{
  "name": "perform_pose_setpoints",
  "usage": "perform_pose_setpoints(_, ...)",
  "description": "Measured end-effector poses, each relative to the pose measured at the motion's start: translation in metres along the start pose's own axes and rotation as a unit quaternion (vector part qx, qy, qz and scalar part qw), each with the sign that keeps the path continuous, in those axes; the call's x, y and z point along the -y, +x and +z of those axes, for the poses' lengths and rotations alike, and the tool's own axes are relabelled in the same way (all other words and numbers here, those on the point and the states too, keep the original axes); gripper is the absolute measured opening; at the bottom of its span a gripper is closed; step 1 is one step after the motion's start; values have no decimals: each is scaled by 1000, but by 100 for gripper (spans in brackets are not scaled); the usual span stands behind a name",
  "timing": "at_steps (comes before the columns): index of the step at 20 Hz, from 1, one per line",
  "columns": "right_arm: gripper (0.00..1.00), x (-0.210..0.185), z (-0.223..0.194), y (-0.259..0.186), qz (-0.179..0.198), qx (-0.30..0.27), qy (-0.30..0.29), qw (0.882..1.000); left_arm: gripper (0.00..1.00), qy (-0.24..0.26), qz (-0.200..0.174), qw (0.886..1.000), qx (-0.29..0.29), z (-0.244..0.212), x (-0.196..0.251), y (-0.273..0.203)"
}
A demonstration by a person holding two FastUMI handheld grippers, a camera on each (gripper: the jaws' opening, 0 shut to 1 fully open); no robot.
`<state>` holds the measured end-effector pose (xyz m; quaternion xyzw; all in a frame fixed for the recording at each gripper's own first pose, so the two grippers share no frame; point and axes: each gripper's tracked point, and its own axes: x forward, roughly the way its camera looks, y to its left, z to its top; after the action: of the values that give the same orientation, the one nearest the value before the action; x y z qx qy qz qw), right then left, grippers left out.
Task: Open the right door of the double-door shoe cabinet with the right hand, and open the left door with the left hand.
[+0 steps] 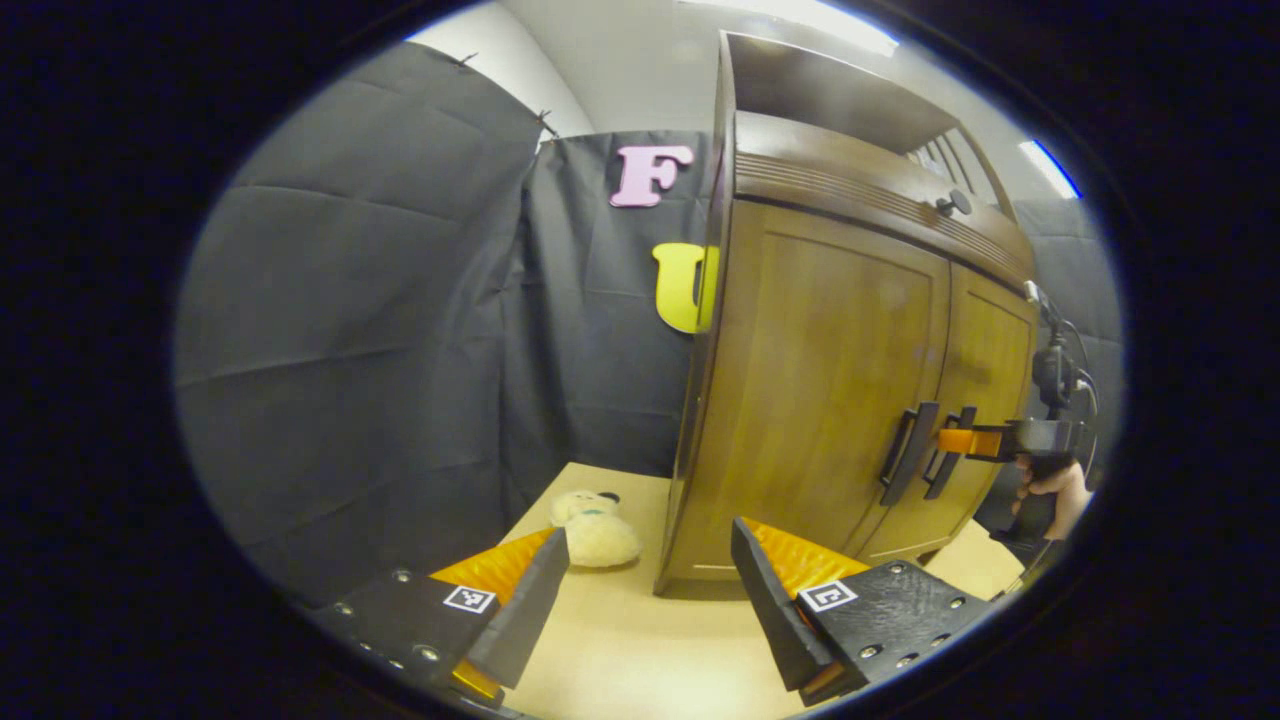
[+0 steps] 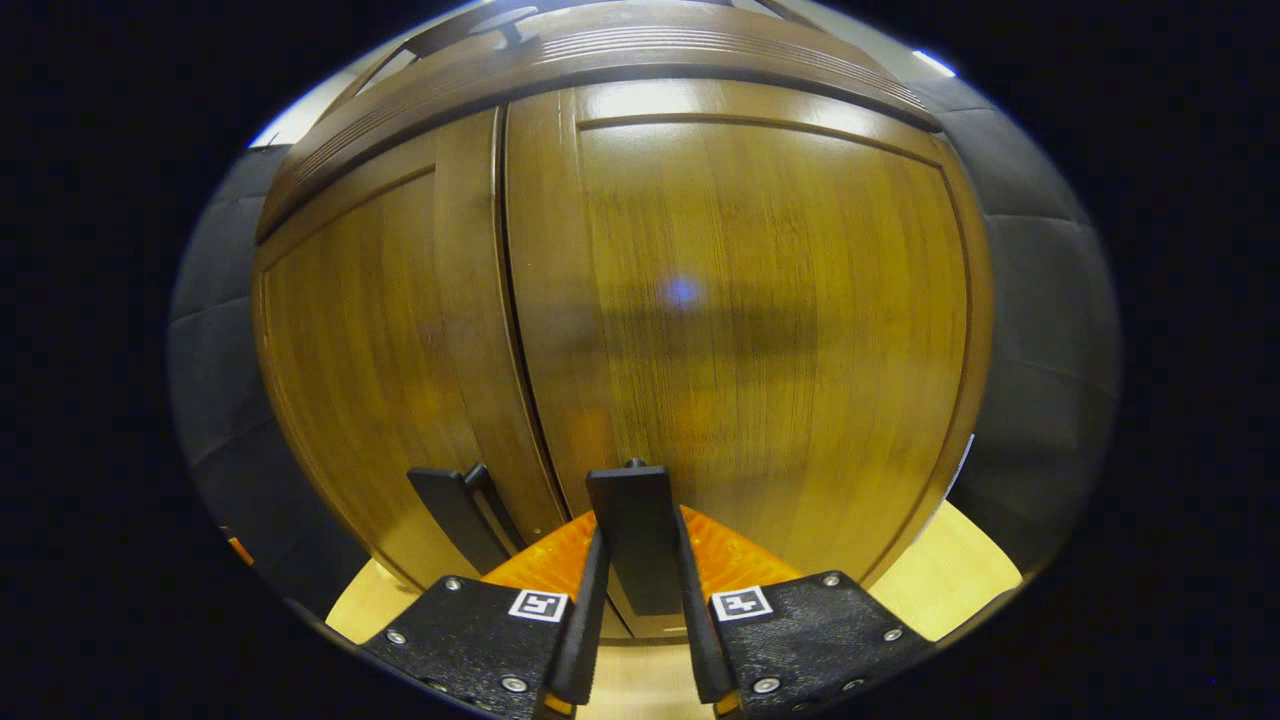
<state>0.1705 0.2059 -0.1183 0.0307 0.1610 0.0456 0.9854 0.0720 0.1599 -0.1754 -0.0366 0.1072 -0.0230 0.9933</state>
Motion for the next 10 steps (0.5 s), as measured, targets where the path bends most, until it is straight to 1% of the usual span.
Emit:
perform_pose_setpoints(3, 34, -10, 4, -7, 6, -3, -12, 1000, 94, 0, -23, 1000, -2, -2, 14, 8)
perform_pose_setpoints(4, 33, -9, -3, -1, 5, -2, -3, 1000, 94, 0, -29, 1000, -2, -2, 19, 10)
perform_pose_setpoints(5, 32, -10, -3, -2, 2, -2, 4, 1000, 94, 0, -35, 999, -4, -5, 23, 12)
perform_pose_setpoints(7, 31, -6, -3, -2, -1, -7, -3, 1000, 94, 0, -42, 999, -7, -8, 30, 15)
perform_pose_setpoints(8, 31, -6, -3, -4, 0, -11, -4, 1000, 94, -2, -44, 999, -7, -8, 33, 16)
perform_pose_setpoints(10, 30, -7, -1, -5, 8, -14, 1, 1000, 94, -9, -51, 999, -10, -9, 42, 21)
